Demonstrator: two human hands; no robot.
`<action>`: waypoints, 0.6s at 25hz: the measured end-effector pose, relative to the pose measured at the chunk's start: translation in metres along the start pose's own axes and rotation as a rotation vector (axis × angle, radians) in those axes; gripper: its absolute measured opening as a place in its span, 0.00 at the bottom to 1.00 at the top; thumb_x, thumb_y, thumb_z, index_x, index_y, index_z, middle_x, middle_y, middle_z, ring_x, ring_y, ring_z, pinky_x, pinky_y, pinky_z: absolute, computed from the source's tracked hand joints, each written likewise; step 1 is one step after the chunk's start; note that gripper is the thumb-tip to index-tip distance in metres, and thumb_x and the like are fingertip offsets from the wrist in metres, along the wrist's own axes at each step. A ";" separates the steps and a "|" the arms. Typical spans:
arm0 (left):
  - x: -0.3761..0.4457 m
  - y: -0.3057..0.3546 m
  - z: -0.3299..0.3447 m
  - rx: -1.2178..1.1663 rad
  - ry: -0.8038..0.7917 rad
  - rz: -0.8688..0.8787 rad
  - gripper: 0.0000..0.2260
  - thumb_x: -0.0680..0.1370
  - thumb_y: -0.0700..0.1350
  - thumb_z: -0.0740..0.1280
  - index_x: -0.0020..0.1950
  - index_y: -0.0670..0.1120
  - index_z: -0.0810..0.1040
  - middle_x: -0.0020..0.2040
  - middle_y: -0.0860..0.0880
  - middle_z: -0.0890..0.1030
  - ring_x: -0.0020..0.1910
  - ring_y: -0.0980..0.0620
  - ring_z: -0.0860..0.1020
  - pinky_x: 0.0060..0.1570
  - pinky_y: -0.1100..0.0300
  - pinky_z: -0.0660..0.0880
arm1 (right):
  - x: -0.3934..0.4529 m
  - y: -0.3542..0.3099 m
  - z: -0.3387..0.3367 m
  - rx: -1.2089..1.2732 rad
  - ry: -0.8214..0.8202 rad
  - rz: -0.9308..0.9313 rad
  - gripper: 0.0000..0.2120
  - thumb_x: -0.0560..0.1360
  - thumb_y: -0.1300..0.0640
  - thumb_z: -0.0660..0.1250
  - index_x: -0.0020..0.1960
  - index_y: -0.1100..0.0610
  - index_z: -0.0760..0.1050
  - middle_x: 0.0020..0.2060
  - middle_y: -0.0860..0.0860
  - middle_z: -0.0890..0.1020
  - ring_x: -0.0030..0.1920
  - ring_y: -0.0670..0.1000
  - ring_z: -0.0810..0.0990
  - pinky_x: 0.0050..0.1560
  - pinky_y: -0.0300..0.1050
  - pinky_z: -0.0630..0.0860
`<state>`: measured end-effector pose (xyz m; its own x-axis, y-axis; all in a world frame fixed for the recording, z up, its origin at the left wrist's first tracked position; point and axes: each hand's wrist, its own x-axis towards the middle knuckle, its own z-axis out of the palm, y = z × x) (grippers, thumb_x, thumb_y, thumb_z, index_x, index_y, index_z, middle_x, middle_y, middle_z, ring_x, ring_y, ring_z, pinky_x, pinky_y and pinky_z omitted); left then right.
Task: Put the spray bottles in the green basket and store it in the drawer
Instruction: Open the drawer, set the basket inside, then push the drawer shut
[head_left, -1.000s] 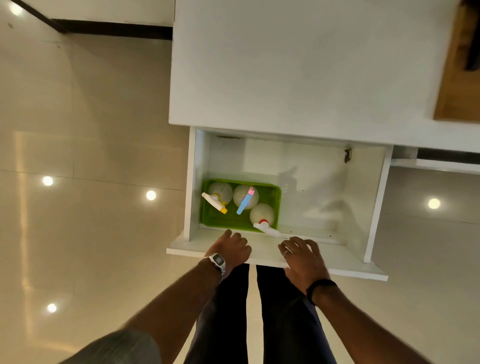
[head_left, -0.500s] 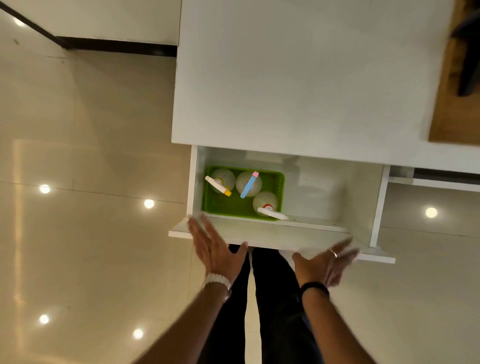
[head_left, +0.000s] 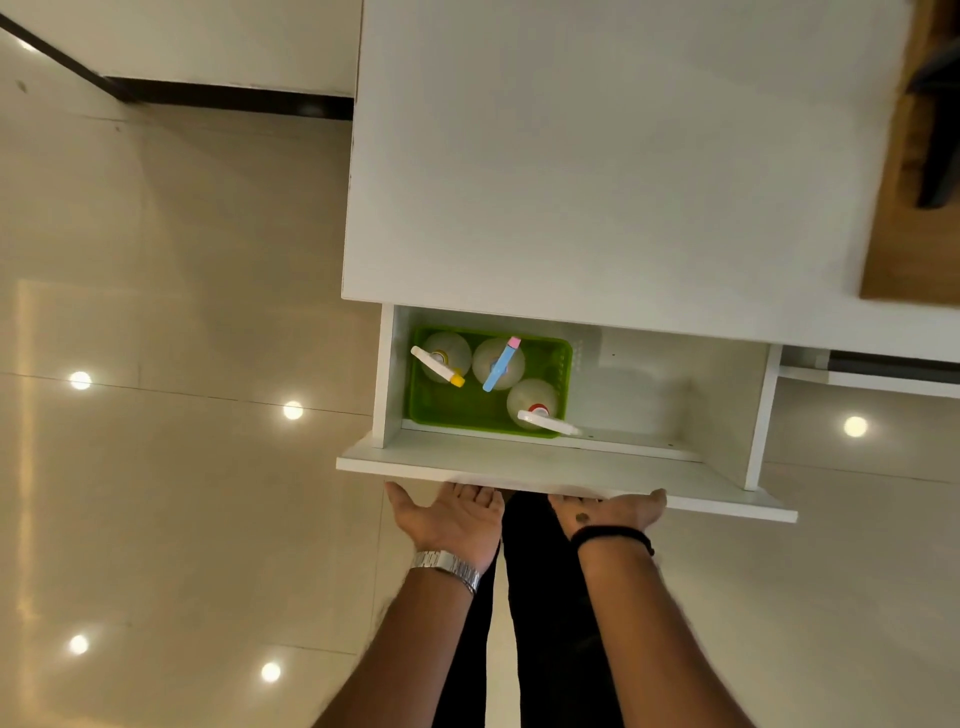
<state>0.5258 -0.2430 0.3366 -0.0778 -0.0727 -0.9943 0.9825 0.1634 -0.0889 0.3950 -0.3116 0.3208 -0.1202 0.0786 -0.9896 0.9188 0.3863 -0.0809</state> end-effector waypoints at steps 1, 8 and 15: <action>0.001 0.001 0.002 0.005 -0.013 -0.007 0.46 0.72 0.75 0.56 0.78 0.42 0.63 0.78 0.37 0.65 0.78 0.38 0.63 0.77 0.42 0.57 | 0.000 -0.001 0.003 0.006 -0.034 0.013 0.34 0.76 0.29 0.55 0.73 0.48 0.72 0.69 0.57 0.77 0.68 0.63 0.76 0.72 0.64 0.70; 0.001 0.003 0.052 0.022 -0.070 0.029 0.47 0.73 0.73 0.57 0.80 0.41 0.58 0.79 0.37 0.63 0.78 0.38 0.63 0.79 0.43 0.57 | -0.002 -0.014 0.041 0.030 -0.113 0.017 0.36 0.75 0.29 0.59 0.74 0.51 0.70 0.70 0.58 0.76 0.68 0.63 0.76 0.72 0.63 0.70; 0.010 0.008 0.106 0.036 -0.137 0.073 0.43 0.77 0.69 0.54 0.83 0.45 0.47 0.83 0.39 0.49 0.82 0.39 0.50 0.80 0.43 0.49 | 0.001 -0.025 0.087 -0.018 -0.225 0.002 0.44 0.77 0.32 0.56 0.82 0.58 0.51 0.80 0.60 0.60 0.79 0.63 0.61 0.78 0.66 0.58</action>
<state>0.5509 -0.3471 0.3320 0.0149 -0.1956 -0.9806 0.9903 0.1381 -0.0125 0.4043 -0.4012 0.3119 -0.0293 -0.1271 -0.9915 0.9120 0.4027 -0.0786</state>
